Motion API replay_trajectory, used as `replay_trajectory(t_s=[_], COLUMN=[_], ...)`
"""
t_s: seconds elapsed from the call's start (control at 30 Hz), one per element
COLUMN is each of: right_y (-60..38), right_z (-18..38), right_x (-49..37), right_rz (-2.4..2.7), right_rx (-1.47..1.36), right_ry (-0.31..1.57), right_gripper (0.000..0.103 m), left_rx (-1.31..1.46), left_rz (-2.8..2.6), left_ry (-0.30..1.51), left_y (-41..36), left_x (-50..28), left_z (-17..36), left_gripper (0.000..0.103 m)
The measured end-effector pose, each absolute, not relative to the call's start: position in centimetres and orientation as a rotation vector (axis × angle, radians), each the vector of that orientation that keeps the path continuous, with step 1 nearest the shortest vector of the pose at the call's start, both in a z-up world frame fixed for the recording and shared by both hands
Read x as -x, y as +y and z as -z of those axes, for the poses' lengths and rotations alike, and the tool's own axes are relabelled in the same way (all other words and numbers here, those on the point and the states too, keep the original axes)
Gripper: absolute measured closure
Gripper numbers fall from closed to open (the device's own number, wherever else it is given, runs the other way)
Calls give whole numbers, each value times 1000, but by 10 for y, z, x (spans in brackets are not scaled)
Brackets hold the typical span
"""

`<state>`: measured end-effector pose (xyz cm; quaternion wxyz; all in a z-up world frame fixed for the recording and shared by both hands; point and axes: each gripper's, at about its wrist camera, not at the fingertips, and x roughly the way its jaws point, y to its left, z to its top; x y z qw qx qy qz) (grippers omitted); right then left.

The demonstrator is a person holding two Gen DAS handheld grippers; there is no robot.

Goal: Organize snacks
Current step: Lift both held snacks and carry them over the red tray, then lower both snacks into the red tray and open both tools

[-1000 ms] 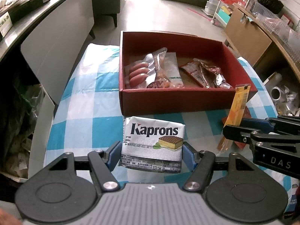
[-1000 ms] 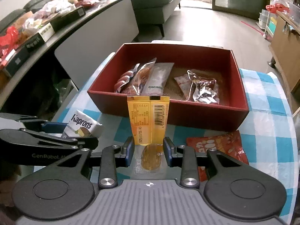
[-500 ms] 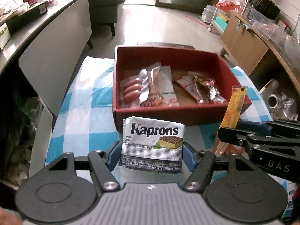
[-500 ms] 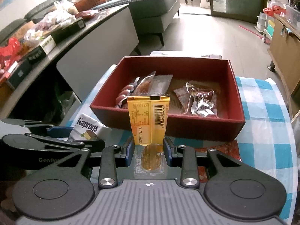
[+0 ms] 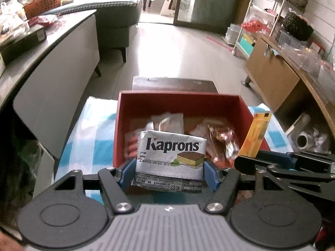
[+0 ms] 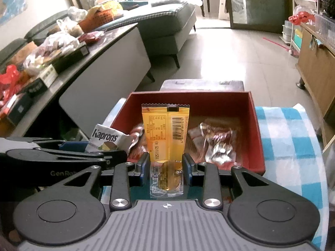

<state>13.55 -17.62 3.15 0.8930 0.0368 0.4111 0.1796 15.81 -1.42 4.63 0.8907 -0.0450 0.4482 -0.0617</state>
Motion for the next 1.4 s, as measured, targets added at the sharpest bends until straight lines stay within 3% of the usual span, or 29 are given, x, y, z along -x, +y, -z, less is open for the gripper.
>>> replay_trajectory(t_s=[0.77, 1.23, 1.4], right_y=[-184, -188, -191], right_z=[13, 16, 8], right_x=[-224, -225, -214], right_rz=[-330, -300, -300], right_rx=[-130, -144, -143], right_ry=[927, 935, 927], right_gripper=[62, 46, 41], left_rx=[38, 49, 68], left_rz=[37, 31, 33], left_ry=[1024, 1034, 1024], left_y=[-30, -26, -21], left_x=[-234, -232, -230], left_z=[14, 11, 5], left_gripper=[40, 30, 21])
